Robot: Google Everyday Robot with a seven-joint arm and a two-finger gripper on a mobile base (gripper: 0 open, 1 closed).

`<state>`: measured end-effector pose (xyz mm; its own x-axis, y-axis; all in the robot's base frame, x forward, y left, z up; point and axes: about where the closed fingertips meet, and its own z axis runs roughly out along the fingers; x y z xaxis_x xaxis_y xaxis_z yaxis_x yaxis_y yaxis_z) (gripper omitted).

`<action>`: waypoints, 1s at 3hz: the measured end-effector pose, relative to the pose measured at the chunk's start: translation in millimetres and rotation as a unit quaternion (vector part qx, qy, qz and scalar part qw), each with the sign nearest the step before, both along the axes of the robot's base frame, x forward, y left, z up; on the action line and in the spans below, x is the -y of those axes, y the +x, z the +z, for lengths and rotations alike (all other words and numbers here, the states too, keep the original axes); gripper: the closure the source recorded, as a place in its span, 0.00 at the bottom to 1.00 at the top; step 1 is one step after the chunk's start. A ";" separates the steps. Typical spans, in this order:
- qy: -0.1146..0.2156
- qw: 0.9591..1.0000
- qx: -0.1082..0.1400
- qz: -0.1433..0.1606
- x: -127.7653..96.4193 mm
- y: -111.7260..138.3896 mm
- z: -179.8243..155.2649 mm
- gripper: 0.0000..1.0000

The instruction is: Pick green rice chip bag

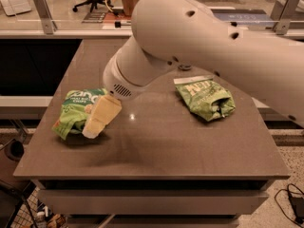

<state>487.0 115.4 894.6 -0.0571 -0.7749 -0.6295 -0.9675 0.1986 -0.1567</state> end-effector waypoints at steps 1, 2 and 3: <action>-0.006 1.000 0.015 0.010 -21.5 12.9 -15.3 0.00; -0.003 0.999 0.027 0.027 -43.5 17.7 -24.2 0.00; 0.002 0.999 0.031 0.036 -62.3 6.8 -36.3 0.00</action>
Offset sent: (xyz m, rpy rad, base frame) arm 0.0255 0.0689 -0.0390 0.0052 -0.0718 0.0935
